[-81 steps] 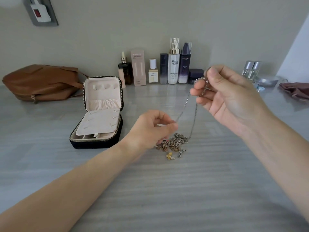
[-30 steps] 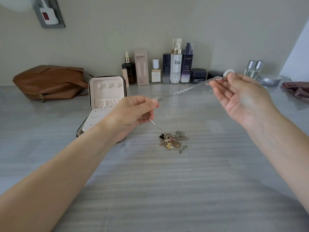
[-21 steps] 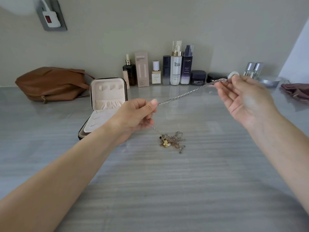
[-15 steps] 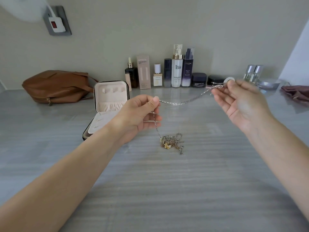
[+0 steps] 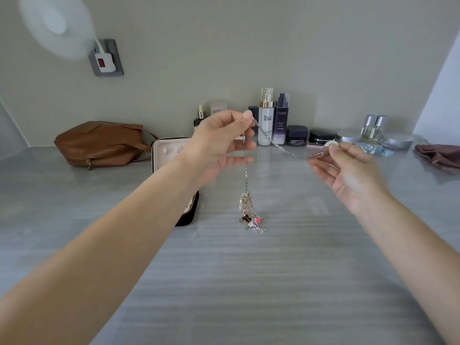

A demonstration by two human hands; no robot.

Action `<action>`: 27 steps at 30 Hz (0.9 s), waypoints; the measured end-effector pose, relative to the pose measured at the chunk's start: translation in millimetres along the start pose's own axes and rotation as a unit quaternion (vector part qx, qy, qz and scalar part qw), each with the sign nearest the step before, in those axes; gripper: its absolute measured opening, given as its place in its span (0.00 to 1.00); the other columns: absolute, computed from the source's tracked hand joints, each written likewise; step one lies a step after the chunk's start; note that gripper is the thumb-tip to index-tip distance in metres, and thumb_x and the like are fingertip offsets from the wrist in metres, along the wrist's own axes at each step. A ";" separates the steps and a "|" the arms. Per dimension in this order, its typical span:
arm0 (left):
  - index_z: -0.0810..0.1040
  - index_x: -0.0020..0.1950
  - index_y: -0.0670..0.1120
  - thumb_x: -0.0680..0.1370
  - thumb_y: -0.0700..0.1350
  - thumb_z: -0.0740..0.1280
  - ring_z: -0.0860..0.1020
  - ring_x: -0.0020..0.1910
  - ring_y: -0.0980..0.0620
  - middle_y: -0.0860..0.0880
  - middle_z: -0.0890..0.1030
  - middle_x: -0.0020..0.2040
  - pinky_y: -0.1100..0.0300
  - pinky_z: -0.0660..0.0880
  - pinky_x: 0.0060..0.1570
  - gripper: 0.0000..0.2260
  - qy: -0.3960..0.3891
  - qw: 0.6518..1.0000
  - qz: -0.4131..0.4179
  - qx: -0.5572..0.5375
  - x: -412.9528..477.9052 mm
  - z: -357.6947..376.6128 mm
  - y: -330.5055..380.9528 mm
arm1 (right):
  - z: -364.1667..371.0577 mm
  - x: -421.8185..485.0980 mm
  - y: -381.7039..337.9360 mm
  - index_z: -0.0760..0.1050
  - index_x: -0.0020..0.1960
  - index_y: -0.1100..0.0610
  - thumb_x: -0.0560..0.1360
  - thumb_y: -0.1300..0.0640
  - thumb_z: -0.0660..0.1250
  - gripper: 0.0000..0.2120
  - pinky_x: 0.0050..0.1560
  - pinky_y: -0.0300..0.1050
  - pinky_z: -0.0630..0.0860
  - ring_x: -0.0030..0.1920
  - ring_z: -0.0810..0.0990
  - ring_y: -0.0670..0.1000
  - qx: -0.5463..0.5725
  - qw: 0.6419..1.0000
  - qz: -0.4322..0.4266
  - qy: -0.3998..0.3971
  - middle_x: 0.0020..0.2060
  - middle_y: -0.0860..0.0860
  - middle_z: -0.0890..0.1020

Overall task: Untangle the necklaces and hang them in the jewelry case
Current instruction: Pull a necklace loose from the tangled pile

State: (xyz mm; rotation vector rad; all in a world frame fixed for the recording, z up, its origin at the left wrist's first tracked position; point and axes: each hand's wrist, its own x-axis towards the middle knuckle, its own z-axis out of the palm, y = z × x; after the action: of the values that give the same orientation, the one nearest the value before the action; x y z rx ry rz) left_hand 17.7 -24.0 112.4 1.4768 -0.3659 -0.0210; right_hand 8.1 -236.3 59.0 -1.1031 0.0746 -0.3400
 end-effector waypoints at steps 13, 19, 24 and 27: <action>0.80 0.42 0.44 0.73 0.45 0.69 0.67 0.26 0.56 0.50 0.74 0.33 0.64 0.65 0.24 0.05 -0.007 0.989 -0.086 0.122 -9.4 9.7 -52.0 | 21.4 -23.5 16.8 0.75 0.38 0.55 0.75 0.62 0.61 0.08 0.32 0.40 0.80 0.30 0.82 0.49 -0.104 0.967 0.091 -0.212 0.38 0.50 0.84; 0.80 0.41 0.46 0.73 0.44 0.70 0.69 0.27 0.57 0.50 0.77 0.33 0.65 0.68 0.24 0.03 -0.001 0.984 -0.091 0.156 -10.8 4.8 -63.1 | 26.5 -30.4 27.1 0.75 0.40 0.59 0.76 0.63 0.60 0.08 0.32 0.35 0.72 0.27 0.74 0.45 -0.205 0.929 0.084 -0.297 0.33 0.53 0.81; 0.81 0.46 0.43 0.73 0.42 0.69 0.73 0.27 0.60 0.54 0.80 0.30 0.65 0.73 0.36 0.04 -0.055 0.974 -0.091 0.199 -18.8 -8.5 -71.9 | 25.8 -21.4 21.1 0.73 0.38 0.61 0.76 0.66 0.57 0.11 0.30 0.34 0.70 0.26 0.72 0.46 -0.087 0.966 0.038 -0.239 0.28 0.51 0.77; 0.81 0.43 0.45 0.73 0.41 0.69 0.77 0.37 0.57 0.52 0.82 0.35 0.58 0.72 0.47 0.02 -0.068 0.964 -0.092 0.238 -22.6 -16.5 -74.6 | 23.2 -17.1 15.6 0.73 0.38 0.61 0.76 0.66 0.57 0.11 0.29 0.33 0.70 0.26 0.71 0.46 -0.043 0.974 0.034 -0.219 0.27 0.50 0.78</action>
State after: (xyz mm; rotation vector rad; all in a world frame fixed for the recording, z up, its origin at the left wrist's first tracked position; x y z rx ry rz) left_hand 16.0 -10.5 33.8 1.9905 -0.3581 -0.1960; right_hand 0.7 -204.8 53.9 -1.2357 -0.2665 -0.0265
